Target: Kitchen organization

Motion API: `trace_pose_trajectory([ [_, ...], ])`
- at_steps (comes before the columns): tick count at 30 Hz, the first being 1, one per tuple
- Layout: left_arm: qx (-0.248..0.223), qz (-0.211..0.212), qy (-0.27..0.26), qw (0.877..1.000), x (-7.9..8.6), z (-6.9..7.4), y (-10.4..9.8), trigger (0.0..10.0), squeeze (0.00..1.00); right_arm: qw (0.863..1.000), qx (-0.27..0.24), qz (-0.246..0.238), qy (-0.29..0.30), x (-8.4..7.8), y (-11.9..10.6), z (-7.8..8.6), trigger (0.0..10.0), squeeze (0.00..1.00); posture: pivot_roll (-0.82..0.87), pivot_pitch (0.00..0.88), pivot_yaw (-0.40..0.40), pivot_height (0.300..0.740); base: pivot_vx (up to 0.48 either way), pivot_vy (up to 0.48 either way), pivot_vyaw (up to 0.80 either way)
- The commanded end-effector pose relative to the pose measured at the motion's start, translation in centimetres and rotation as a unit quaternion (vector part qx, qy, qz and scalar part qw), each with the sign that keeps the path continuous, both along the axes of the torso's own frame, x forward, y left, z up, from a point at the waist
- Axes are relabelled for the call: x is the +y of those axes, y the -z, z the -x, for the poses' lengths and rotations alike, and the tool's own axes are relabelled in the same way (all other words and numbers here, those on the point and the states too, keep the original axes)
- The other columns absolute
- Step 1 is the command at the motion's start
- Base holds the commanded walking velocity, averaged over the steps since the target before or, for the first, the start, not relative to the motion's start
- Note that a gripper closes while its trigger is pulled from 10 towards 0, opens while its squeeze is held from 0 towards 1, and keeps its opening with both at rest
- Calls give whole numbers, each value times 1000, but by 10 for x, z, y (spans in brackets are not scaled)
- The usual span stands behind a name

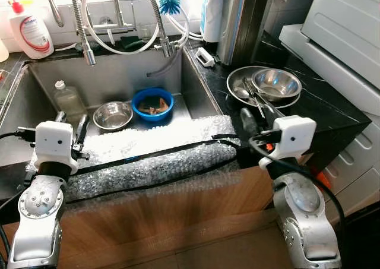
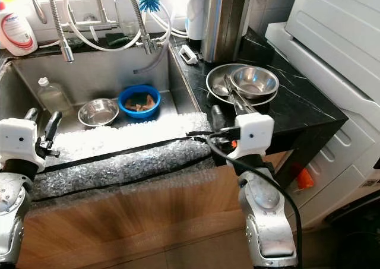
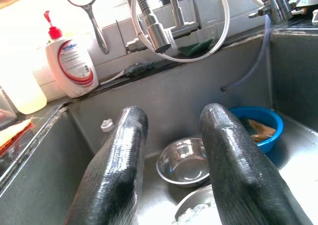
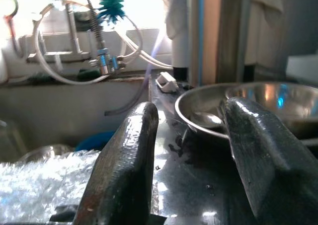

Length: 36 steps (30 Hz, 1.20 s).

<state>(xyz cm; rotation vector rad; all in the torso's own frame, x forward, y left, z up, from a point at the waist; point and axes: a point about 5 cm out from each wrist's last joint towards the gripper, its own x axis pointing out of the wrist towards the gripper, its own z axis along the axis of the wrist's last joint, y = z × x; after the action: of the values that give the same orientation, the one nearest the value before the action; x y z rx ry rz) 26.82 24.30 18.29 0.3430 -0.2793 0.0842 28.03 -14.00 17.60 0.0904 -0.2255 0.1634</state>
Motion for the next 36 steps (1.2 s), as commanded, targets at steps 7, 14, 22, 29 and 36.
trace_pose_trajectory([
  [7, -11, -2, 2, 1000, -2, 2, -3, 10000, 0, 993, 53, -108, -6, 8, 9, 1, 10000, 0, 36, 51, -41, 740, 0, 0, 0],
  [14, -11, -3, 2, 1000, -2, 2, -4, 10000, 0, 981, 94, -167, 0, 5, 19, 0, 10000, 0, 38, 63, -45, 740, 0, 0, 0],
  [22, -11, -3, 2, 1000, -2, 2, -4, 10000, 0, 975, 107, -193, 8, 2, 20, -1, 10000, 0, 38, 63, -45, 740, 0, 0, 0],
  [29, -10, -3, 0, 1000, -3, 1, -4, 10000, 0, 959, 104, -264, 11, -2, 14, -11, 10000, 1000, 38, 83, -45, 740, 0, 0, 0],
  [36, -10, -3, -1, 1000, -3, 1, -4, 10000, 0, 952, 119, -280, 30, -3, 15, -18, 10000, 0, 42, 88, -45, 740, 0, 0, 0],
])
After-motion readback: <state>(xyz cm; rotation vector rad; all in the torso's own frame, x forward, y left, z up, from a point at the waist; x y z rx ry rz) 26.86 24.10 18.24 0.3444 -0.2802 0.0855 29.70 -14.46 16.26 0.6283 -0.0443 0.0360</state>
